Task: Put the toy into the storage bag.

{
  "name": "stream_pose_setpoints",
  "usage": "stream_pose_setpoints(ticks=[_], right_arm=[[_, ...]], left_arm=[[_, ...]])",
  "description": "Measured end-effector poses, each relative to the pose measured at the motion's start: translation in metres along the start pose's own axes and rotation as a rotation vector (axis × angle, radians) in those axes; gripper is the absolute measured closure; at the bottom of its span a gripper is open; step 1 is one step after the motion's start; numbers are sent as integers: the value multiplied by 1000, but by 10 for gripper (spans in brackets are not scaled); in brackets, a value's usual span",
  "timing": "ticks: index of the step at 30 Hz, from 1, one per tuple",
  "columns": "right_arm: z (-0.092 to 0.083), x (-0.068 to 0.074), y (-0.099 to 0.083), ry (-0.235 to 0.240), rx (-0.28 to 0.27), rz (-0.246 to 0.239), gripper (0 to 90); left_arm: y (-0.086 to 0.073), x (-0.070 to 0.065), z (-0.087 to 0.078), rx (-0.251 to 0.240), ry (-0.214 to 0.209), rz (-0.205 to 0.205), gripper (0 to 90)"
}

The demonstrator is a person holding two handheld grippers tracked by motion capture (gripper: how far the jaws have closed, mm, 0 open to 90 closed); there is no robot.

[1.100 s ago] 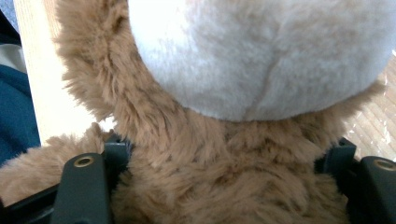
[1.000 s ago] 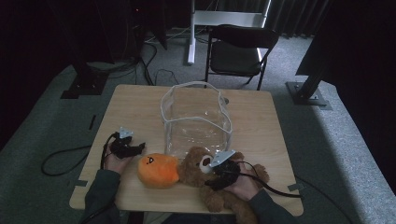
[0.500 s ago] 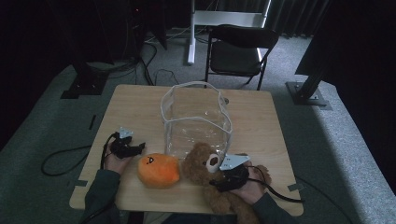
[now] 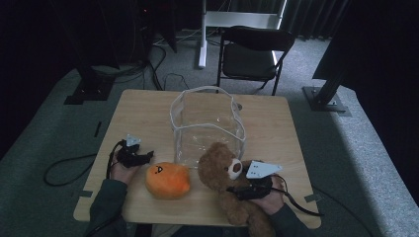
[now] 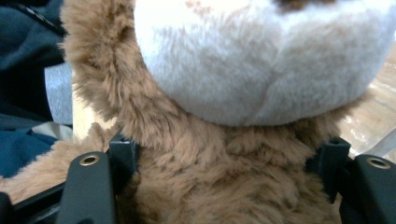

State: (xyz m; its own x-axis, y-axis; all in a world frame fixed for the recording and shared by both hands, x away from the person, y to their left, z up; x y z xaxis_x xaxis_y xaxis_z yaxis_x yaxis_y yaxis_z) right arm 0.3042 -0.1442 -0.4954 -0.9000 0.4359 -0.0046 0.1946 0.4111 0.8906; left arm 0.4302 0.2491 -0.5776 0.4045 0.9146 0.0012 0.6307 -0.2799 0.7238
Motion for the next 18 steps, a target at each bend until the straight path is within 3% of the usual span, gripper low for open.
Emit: stream_pose_setpoints(ticks=[6, 18], right_arm=[[-7, 1, 5, 17, -66, -10, 316], [-22, -2, 13, 40, -167, 14, 322]], left_arm=[[0, 0, 0, -1, 0, 0, 301], [0, 0, 0, 0, 0, 0, 301]])
Point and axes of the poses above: each handheld gripper's, and its own axes: z roughly forward along the jaws, y roughly out of its top, x roughly to its left, the point moved 5 cm from there along z, roughly forward along the jaws, and after that the axes turned 1 degree about -z, right-handed, at the moved point
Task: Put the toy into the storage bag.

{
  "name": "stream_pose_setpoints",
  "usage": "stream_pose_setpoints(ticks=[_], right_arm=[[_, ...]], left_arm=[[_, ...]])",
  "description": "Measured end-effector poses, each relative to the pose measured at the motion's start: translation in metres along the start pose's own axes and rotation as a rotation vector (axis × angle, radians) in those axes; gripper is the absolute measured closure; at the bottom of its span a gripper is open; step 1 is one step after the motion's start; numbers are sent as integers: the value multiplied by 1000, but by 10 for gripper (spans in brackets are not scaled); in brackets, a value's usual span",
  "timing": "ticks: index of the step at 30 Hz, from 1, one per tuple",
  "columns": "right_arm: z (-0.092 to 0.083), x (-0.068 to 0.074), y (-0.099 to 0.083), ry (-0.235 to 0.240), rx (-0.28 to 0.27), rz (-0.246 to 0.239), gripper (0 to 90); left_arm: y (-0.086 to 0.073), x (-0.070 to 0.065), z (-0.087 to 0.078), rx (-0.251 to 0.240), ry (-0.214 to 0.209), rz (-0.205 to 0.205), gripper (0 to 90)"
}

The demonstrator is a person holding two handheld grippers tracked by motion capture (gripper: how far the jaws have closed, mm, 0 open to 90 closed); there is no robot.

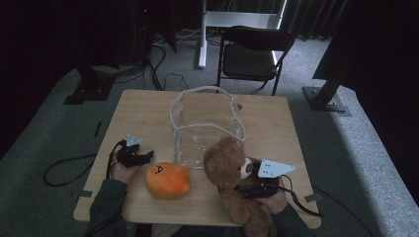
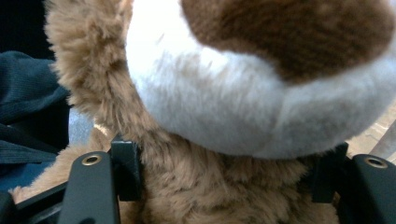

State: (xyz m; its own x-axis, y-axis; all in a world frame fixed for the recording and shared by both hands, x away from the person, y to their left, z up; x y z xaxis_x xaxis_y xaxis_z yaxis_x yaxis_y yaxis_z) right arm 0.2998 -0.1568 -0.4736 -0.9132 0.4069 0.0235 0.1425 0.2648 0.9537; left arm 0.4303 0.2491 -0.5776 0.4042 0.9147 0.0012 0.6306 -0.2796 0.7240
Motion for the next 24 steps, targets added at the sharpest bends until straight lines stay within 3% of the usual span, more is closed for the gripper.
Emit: stream_pose_setpoints(ticks=[24], right_arm=[[-22, 1, 20, -1, -102, -5, 326]], left_arm=[[0, 0, 0, 0, 0, 0, 302]])
Point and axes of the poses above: each handheld gripper's, and its own axes: z roughly forward along the jaws, y roughly out of its top, x roughly to its left, the point moved 5 cm from there along z, roughly forward along the jaws, and after that the axes turned 1 degree about -z, right-handed, at the moved point
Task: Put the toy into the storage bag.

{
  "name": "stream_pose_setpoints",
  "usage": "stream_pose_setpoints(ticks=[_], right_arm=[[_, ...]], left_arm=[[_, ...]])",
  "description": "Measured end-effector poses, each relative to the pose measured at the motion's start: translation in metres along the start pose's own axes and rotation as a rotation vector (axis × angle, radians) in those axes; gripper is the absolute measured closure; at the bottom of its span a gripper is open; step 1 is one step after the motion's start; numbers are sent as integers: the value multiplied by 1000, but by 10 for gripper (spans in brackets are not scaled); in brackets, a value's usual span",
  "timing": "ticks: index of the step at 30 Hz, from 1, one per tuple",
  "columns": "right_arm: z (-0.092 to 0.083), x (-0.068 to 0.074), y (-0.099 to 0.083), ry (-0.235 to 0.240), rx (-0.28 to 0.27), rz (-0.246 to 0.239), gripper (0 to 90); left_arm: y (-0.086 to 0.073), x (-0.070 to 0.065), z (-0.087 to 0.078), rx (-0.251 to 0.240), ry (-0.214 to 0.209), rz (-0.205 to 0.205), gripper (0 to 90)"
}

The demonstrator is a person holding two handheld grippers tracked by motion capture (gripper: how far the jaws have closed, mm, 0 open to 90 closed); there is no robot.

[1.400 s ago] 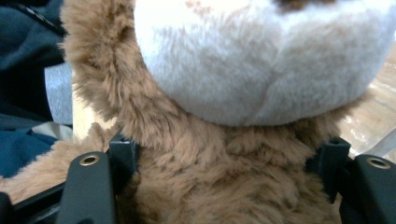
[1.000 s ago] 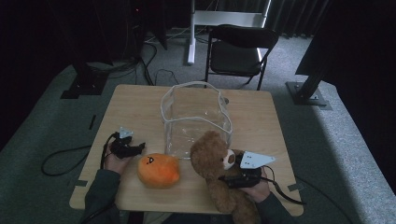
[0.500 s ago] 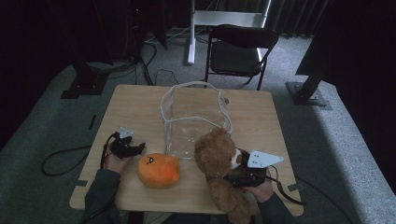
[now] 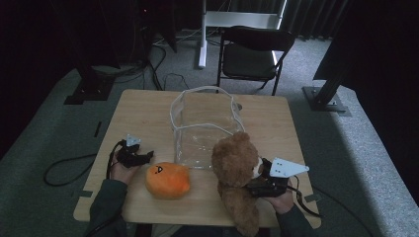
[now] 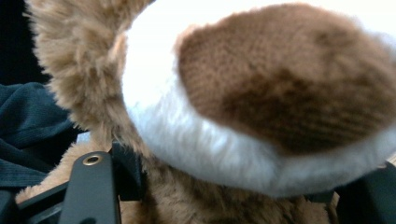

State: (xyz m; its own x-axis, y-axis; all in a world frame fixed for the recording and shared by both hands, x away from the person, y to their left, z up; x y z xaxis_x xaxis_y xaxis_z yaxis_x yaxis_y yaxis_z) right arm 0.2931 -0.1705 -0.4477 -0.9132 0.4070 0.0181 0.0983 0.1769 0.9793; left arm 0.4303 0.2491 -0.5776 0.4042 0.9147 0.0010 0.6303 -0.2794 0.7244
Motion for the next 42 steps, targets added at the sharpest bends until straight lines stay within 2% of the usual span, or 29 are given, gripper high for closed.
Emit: stream_pose_setpoints(ticks=[16, 42], right_arm=[[-11, -3, 7, -12, -45, 14, 328], [-27, -9, 18, -64, -69, -11, 327]], left_arm=[[0, 0, 0, 0, 0, 0, 301], [0, 0, 0, 1, 0, 0, 301]])
Point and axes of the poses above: each handheld gripper's, and its own axes: z roughly forward along the jaws, y roughly out of its top, x roughly to its left, the point moved 5 cm from there along z, roughly forward along the jaws, and after that the axes turned 1 degree about -z, right-handed, at the moved point
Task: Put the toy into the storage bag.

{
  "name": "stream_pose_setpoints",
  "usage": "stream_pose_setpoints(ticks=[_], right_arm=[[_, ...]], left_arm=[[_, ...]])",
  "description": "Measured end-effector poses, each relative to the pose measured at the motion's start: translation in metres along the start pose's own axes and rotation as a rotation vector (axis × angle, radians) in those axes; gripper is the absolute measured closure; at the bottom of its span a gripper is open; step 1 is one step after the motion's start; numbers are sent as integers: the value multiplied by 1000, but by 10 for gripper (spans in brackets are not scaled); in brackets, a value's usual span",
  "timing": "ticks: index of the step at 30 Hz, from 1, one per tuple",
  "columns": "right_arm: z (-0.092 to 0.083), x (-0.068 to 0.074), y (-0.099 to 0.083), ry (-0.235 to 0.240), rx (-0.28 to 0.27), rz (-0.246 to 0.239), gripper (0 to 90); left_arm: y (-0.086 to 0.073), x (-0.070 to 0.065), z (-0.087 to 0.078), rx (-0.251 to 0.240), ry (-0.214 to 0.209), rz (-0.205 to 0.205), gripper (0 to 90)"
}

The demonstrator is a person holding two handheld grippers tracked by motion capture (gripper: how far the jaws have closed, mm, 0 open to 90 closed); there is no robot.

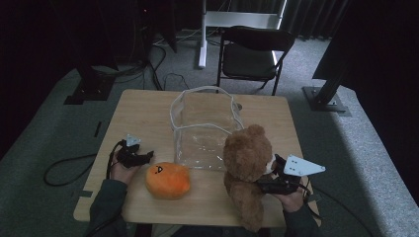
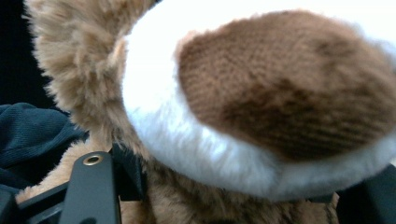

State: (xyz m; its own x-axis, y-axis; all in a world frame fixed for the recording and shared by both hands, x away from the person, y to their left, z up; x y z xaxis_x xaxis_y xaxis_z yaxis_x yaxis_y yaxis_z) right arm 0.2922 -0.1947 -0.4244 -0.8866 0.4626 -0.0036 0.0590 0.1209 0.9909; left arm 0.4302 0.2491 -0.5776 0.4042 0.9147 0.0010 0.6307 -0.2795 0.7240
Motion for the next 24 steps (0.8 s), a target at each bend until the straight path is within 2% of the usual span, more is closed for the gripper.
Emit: stream_pose_setpoints(ticks=[24], right_arm=[[-11, -14, 10, -55, -24, -9, 326]], left_arm=[[0, 0, 0, 0, 0, 0, 301]])
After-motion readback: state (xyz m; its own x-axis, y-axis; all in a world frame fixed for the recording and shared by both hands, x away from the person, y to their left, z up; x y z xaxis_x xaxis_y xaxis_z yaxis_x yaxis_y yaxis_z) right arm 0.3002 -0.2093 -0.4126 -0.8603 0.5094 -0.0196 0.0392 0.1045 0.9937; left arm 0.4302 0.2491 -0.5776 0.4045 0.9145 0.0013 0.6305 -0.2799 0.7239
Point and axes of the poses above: each handheld gripper's, and its own axes: z roughly forward along the jaws, y roughly out of its top, x roughly to its left, the point moved 5 cm from there along z, roughly forward along the jaws, and after that the axes turned 1 degree about -z, right-handed, at the moved point
